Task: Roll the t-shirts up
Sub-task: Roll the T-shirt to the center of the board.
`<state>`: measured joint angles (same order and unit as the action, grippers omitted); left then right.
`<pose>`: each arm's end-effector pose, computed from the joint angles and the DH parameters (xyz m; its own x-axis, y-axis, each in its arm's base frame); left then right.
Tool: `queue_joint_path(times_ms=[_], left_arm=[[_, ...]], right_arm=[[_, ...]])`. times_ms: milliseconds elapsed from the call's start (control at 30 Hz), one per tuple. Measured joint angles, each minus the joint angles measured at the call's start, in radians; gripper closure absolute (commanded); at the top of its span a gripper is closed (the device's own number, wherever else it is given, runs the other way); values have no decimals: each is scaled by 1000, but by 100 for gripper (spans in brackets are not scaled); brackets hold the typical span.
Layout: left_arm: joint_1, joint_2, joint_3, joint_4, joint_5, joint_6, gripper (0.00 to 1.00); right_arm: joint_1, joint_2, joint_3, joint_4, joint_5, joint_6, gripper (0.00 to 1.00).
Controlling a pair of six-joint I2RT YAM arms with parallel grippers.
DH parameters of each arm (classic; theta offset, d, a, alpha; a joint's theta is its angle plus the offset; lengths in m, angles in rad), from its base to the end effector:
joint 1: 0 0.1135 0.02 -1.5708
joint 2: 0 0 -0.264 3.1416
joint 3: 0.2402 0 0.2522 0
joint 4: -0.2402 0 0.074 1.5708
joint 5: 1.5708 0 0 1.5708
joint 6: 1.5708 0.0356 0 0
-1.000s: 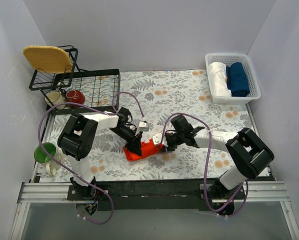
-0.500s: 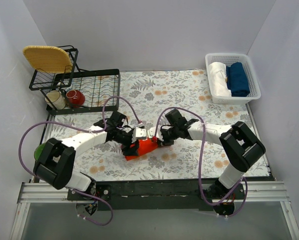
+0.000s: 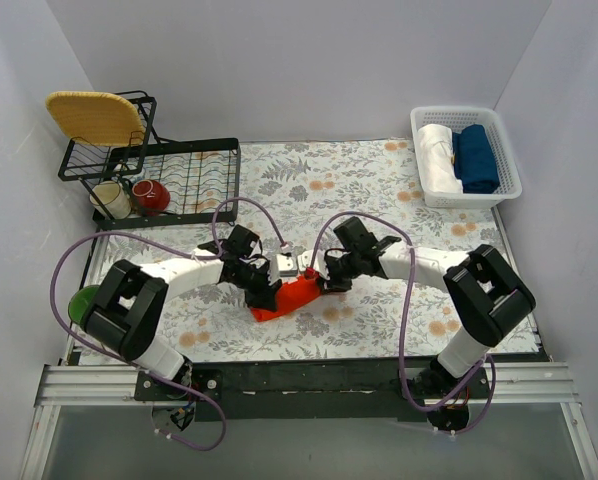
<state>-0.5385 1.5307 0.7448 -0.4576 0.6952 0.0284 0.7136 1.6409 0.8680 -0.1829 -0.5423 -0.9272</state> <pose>0.2094 -0.1517 0.1504 -0.7964 0.5012 -0.3386 0.5935 0.5396 -0.5972 0.2269 0.2208 0.1634 0.2580 -0.6829 -0.6834 -0.9655 -0.1560 -0.2086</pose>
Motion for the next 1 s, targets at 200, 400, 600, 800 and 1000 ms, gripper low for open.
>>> queue_joint_path(times_ms=[200, 400, 600, 800, 1000], left_arm=[[1, 56, 70, -117, 67, 0, 100], [36, 206, 253, -369, 202, 120, 100], [77, 222, 259, -441, 242, 184, 100], [121, 313, 247, -409, 253, 179, 100], [161, 346, 245, -406, 298, 140, 52]], right_arm=[[-5, -24, 18, -162, -52, 2, 94], [-54, 11, 145, -468, -140, -97, 95], [-96, 201, 355, -734, -238, -234, 96], [-125, 469, 575, -925, -309, -276, 94], [-141, 586, 698, -1047, -351, -249, 94]])
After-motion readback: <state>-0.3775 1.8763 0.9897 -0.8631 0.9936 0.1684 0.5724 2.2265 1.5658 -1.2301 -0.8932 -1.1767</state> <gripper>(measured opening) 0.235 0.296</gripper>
